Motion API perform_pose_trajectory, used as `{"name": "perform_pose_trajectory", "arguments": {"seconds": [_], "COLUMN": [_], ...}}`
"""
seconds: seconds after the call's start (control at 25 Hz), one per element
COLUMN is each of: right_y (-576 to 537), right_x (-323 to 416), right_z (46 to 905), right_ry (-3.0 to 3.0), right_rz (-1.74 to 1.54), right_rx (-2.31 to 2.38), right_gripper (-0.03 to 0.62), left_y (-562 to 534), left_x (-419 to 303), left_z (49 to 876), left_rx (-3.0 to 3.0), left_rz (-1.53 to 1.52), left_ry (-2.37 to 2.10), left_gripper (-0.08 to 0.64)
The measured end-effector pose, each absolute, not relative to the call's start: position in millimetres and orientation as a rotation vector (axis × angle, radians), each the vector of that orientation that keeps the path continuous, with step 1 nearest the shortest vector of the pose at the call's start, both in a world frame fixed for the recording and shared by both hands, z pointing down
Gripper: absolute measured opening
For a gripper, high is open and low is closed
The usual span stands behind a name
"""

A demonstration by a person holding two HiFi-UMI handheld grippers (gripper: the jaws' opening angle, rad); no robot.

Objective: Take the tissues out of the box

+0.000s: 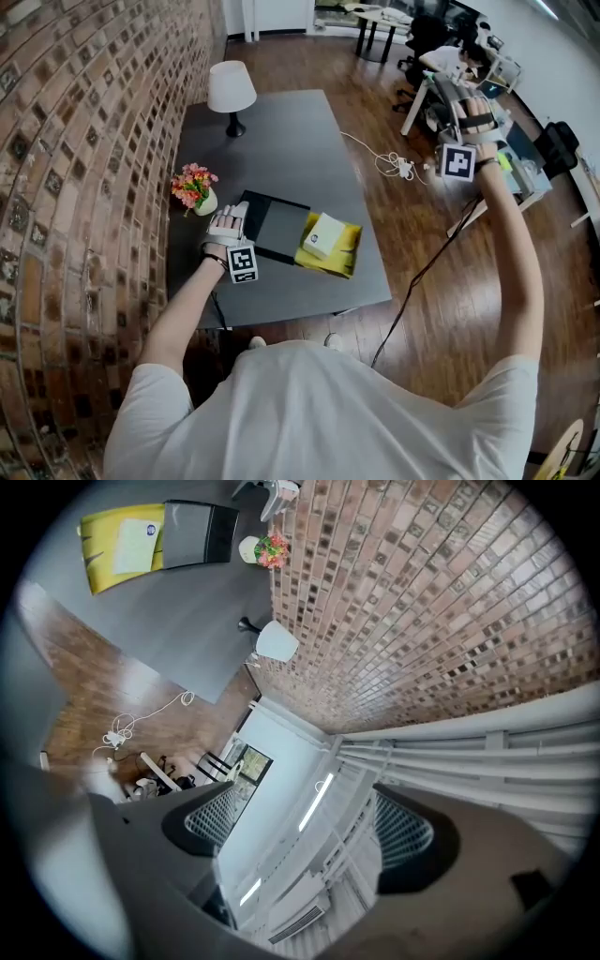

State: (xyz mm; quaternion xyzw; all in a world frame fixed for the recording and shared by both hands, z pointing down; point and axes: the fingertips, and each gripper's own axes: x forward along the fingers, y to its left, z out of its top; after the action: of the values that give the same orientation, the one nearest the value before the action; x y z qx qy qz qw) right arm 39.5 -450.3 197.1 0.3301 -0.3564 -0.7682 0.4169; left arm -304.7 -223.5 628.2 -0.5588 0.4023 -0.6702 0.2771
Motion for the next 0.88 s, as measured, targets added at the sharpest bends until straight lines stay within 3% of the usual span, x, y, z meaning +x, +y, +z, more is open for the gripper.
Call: {"name": "perform_pose_trajectory", "arguments": {"seconds": [0.88], "right_y": [-432.5], "right_x": [61.3], "right_z": [280.5], "right_ry": [-1.043], "right_rz": [-1.851], "right_rx": [0.765], "right_gripper": [0.474], "left_y": [-168.7], "left_x": [-374.8], "left_z": [621.6], "left_rx": [-1.551], "left_rz": [-1.892], "left_ry": [1.175], "left_gripper": [0.584]}}
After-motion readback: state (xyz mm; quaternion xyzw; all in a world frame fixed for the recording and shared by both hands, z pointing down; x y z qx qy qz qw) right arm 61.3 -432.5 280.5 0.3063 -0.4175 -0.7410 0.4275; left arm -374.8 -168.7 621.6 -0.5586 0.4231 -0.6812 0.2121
